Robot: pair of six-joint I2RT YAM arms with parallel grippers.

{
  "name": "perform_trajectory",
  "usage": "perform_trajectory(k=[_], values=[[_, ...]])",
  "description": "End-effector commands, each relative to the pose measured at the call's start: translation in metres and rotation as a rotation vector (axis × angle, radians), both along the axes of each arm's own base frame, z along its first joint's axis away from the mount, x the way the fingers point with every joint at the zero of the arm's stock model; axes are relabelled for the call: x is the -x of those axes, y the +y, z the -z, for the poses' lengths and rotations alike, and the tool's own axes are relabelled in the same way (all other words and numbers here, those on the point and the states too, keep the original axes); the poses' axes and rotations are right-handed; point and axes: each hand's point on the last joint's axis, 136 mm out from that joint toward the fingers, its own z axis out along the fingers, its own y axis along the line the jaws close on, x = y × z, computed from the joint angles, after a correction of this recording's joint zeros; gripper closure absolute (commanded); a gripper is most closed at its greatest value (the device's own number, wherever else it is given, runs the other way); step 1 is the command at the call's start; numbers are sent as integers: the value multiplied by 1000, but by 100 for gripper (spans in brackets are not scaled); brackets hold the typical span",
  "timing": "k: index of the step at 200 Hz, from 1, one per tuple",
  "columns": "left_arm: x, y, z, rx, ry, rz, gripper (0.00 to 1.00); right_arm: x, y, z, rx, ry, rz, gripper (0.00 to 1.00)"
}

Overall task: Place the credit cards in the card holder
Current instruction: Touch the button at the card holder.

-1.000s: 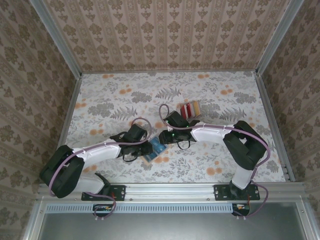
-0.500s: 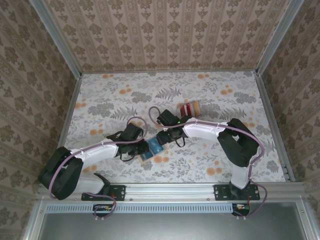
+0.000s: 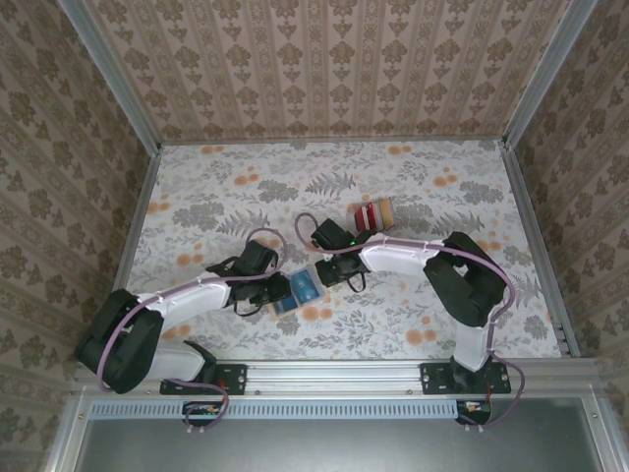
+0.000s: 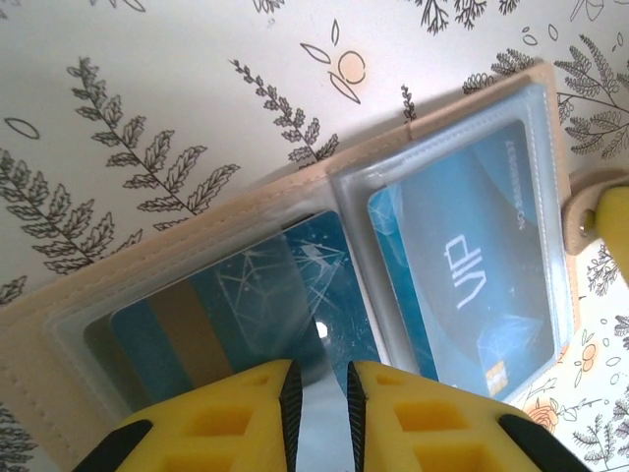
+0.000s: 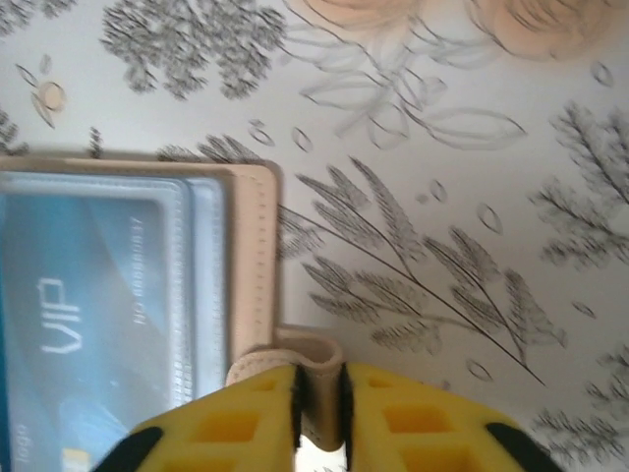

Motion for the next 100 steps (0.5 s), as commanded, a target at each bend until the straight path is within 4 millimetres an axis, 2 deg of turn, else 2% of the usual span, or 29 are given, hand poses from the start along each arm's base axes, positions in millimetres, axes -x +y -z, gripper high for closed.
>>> perform_trajectory(k=[1,33,61,74,100], values=[[8,10,11,-39,27,10,75,14,-15,-1,-22,40,44,85],[4,6,13,-29,31,18,75,29,-29,7,-38,71,87,86],[0,-2,14,-14,41,33,75,39,-40,11,-46,89,114,82],[-3,-7,12,-4,41,38,75,41,-39,7,-83,97,120,75],[-8,-14,7,8,35,49,75,36,-35,-19,-174,74,133,66]])
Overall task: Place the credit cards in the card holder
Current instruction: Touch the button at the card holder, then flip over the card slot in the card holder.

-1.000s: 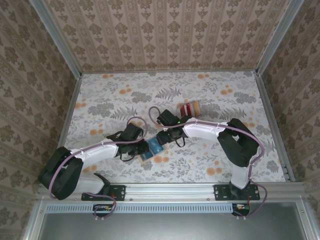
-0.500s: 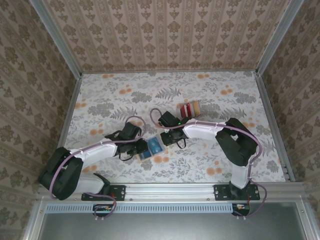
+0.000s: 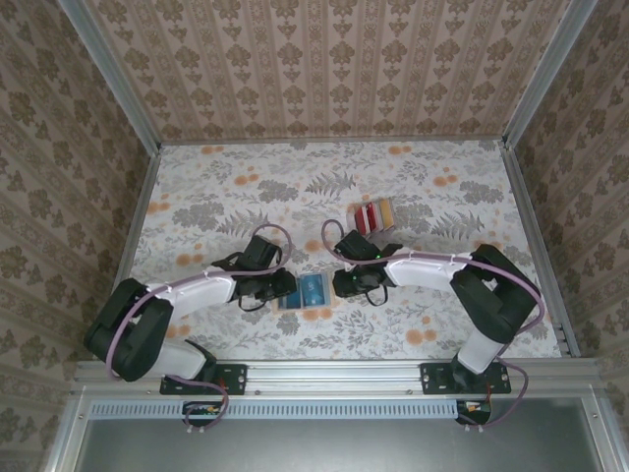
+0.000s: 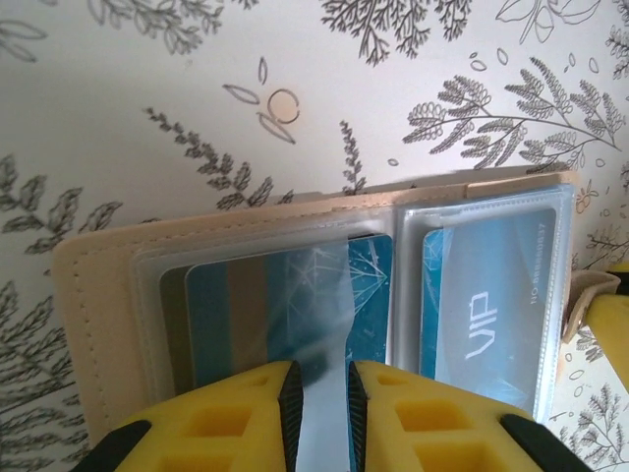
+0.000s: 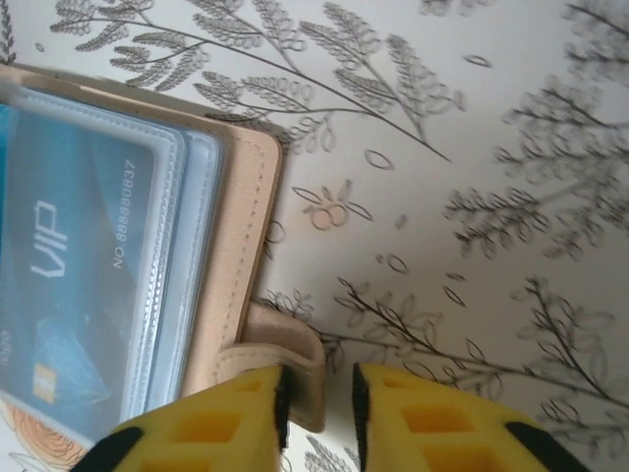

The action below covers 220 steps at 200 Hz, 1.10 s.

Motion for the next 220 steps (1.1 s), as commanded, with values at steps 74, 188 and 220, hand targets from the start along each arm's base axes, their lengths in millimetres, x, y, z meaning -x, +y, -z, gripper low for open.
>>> perform_trajectory(k=[74,188,220], values=[[-5,-9,-19,-14,-19,39,74,9,29,-68,-305,43,-10,54],[6,-25,-26,35,-20,52,74,27,60,-19,-292,110,32,53],[9,-30,-18,38,1,60,74,20,59,-18,-276,79,53,54]])
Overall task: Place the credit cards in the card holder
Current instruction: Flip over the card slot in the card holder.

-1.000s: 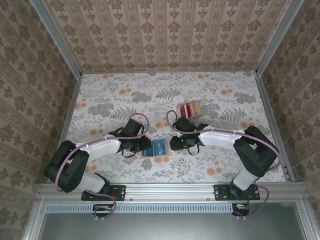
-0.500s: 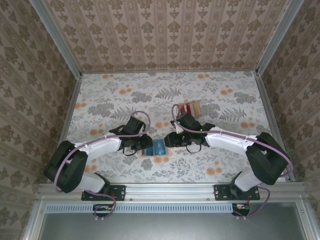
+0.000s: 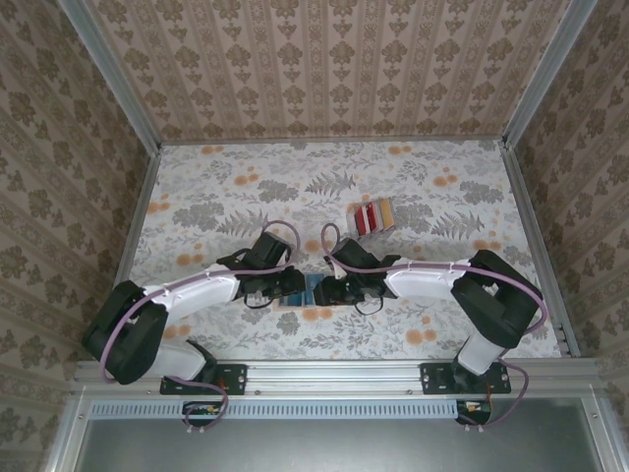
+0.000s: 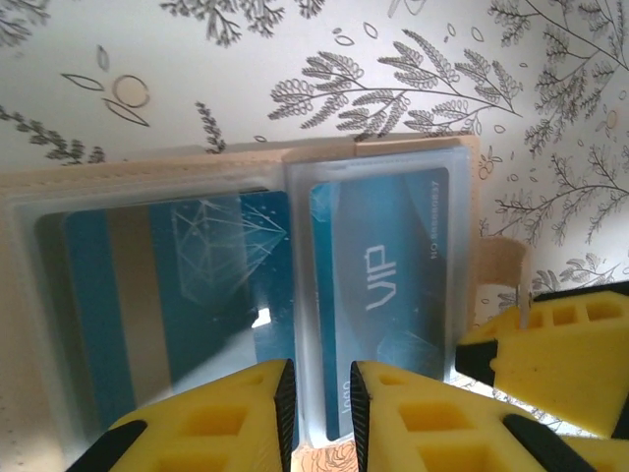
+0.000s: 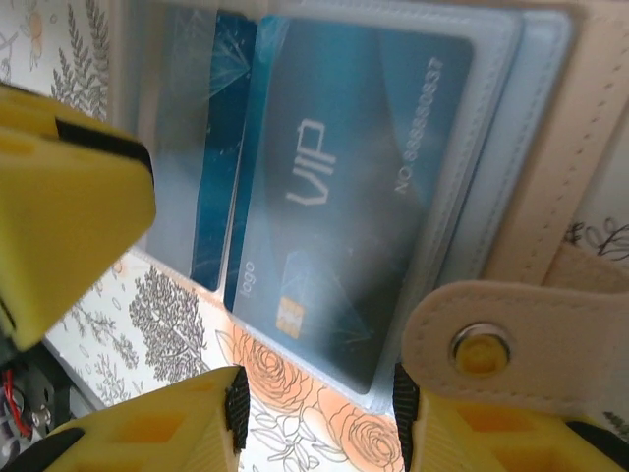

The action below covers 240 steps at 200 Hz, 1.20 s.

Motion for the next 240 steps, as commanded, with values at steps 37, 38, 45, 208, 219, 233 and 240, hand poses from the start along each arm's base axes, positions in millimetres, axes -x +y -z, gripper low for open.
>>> perform_trajectory(k=[37,38,45,208,219,233,240], values=[[-2,-14,8,9,22,8,75,-18,3,-3,12,-48,50,53],[-2,-15,9,9,23,9,75,-17,3,-2,13,-46,49,53],[-2,-17,11,10,27,14,75,-18,3,0,18,-44,51,53],[6,-17,33,-24,65,20,86,-21,4,-20,-18,-79,61,53],[6,-17,33,-25,65,20,87,-21,4,-23,-22,-86,62,53],[6,-18,34,-27,66,21,87,-22,4,-25,-22,-90,63,53],[6,-18,34,-26,67,23,88,-22,4,-26,-22,-92,63,53]])
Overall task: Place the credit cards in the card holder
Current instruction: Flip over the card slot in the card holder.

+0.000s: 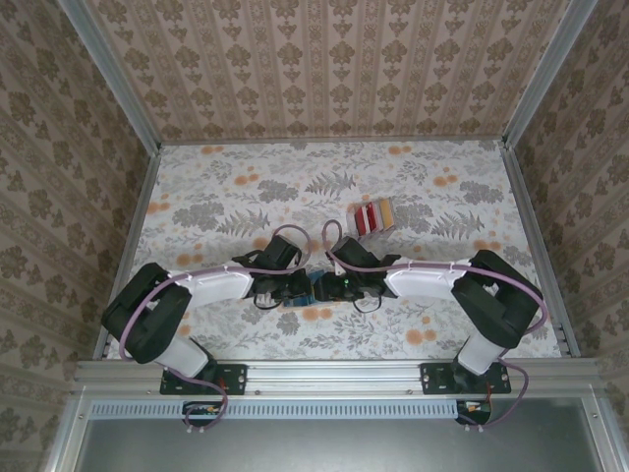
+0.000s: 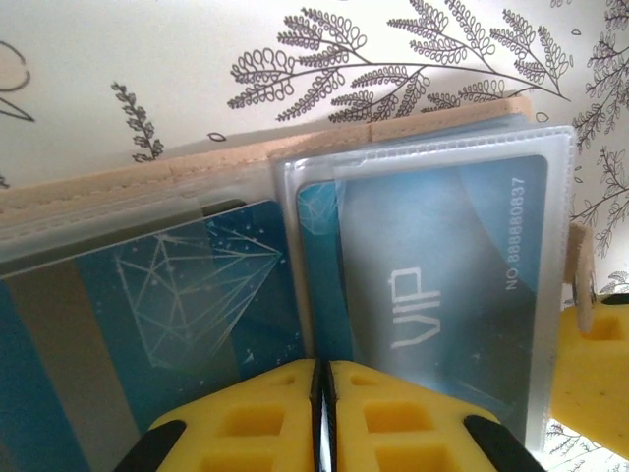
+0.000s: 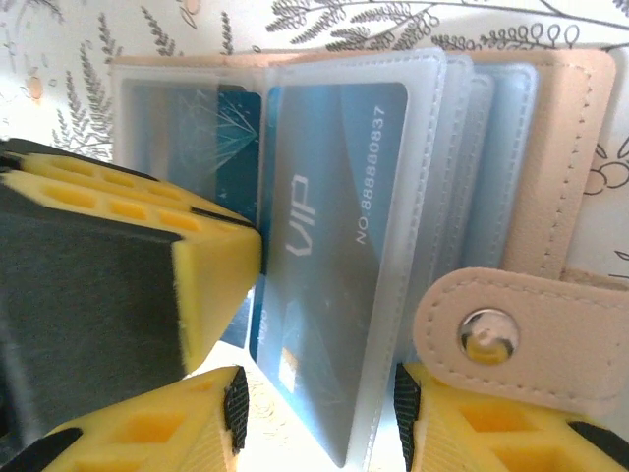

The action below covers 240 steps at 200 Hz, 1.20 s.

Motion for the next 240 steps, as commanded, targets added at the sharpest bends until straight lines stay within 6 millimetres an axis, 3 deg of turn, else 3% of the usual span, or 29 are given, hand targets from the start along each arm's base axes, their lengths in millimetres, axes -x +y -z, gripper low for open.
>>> perform_trajectory(k=[1,125,182,240], values=[[5,0,8,-16,27,2,88,-9,6,-22,-28,-51,6,53],[4,1,5,-9,17,-15,88,-14,33,-49,-132,-65,-27,52],[-1,7,-17,26,-53,-59,74,-9,53,-57,-233,-33,-44,52],[-3,22,-37,67,-130,-140,73,-6,69,-63,-266,-27,-67,52]])
